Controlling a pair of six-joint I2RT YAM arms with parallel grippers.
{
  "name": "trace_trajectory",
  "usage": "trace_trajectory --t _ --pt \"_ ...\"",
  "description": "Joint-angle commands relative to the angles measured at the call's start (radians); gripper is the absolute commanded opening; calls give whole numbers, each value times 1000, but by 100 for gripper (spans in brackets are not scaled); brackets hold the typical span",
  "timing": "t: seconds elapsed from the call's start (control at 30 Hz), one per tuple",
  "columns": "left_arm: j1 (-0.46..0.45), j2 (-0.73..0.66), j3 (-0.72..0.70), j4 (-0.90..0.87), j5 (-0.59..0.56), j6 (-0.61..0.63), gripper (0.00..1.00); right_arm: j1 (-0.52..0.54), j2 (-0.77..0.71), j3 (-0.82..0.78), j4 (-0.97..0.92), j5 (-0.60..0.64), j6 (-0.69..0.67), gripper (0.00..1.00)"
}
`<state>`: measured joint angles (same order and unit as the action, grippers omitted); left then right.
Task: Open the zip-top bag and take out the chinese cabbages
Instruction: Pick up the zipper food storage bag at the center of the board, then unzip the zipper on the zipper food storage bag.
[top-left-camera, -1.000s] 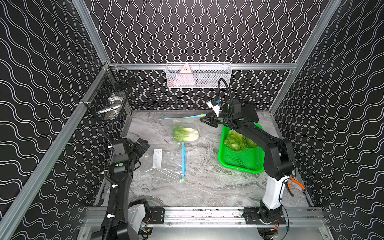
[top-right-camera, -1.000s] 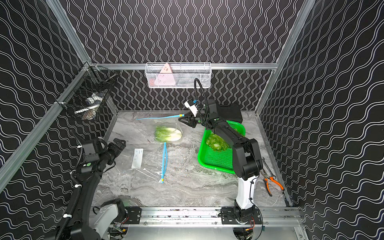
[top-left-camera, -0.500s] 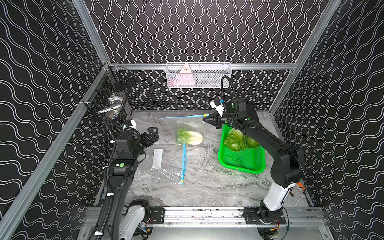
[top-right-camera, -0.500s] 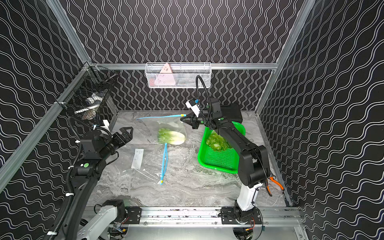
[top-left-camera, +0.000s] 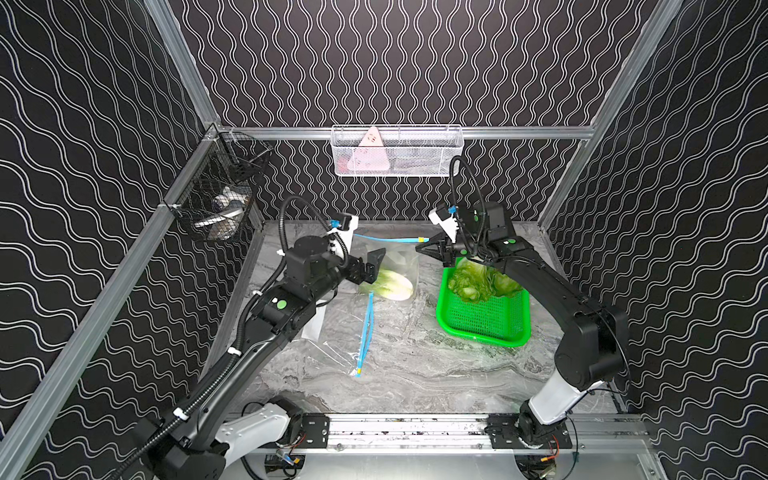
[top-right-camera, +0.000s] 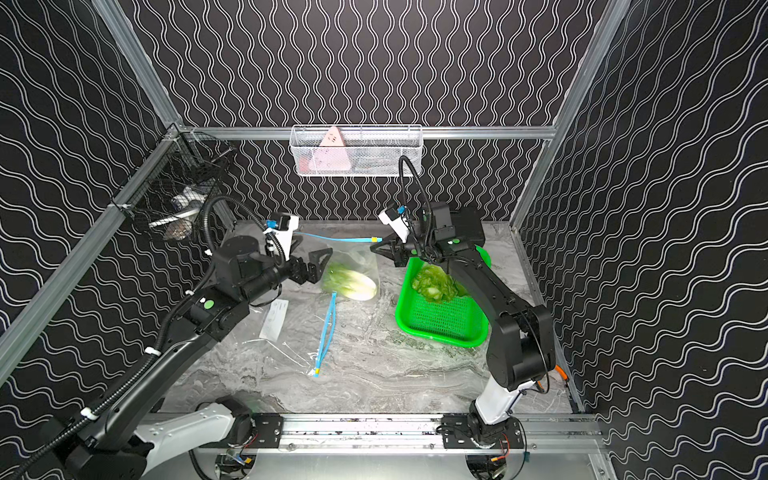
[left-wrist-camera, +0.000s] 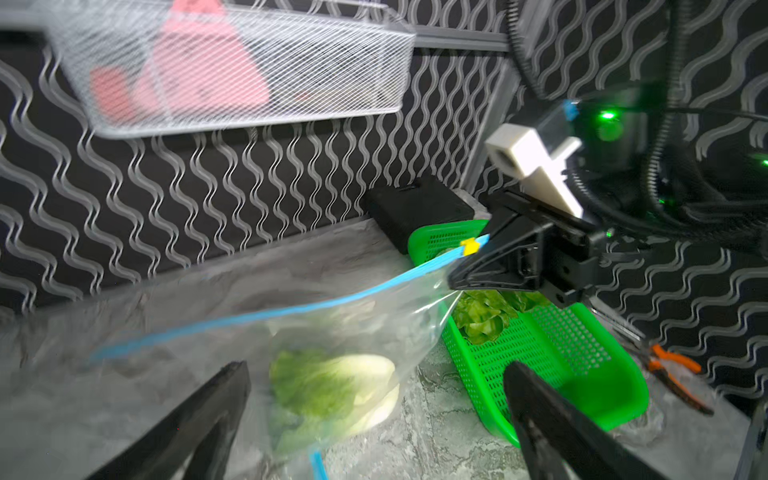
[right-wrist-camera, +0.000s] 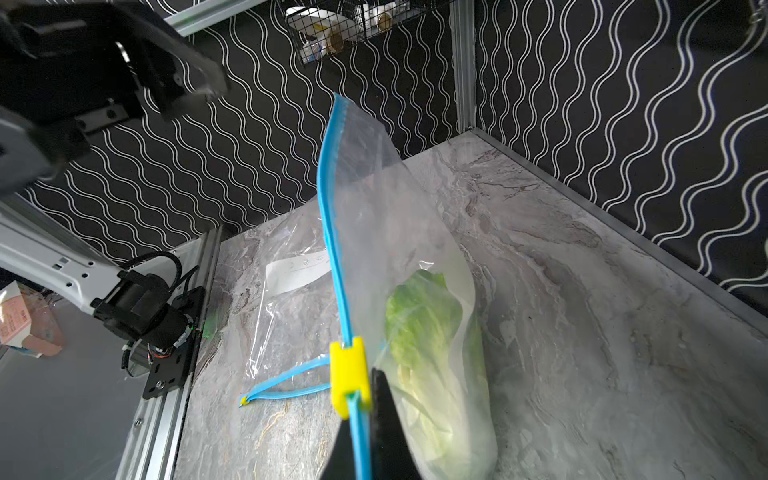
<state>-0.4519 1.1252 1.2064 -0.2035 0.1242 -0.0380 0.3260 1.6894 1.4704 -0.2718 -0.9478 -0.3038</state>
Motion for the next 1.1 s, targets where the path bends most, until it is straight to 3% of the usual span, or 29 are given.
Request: trace_trajectory --t 0.0,0.17,0.3,0.43,0.6,0.67,0.8,0.93,1.0,1.07 --pt "-14 72 102 -73 187 308 99 -18 -26 -11 -31 -41 -48 0" --pt "-13 258 307 -292 454 509 94 -51 -63 -35 -77 -105 -93 0" --pt "-13 414 472 -454 585 608 85 -56 -84 -32 -135 -149 -140 0" --pt "-17 515 569 -493 697 683 77 -58 -90 -36 -159 -157 -170 0" --pt "-41 663 771 -669 719 783 67 -58 -86 -40 -154 -168 -172 0" --pt "-52 712 828 -728 715 812 56 -58 -88 -41 -147 -177 -169 0" --pt "-62 737 828 -703 691 796 50 -58 -90 -43 -140 -194 -164 0" --pt "-65 731 803 -652 691 771 34 -58 -90 -45 -154 -188 -179 0" --pt "-65 729 799 -643 680 770 33 -58 -90 -42 -170 -184 -190 0" --pt "-63 720 794 -634 665 770 40 -58 -91 -40 -183 -184 -202 0"
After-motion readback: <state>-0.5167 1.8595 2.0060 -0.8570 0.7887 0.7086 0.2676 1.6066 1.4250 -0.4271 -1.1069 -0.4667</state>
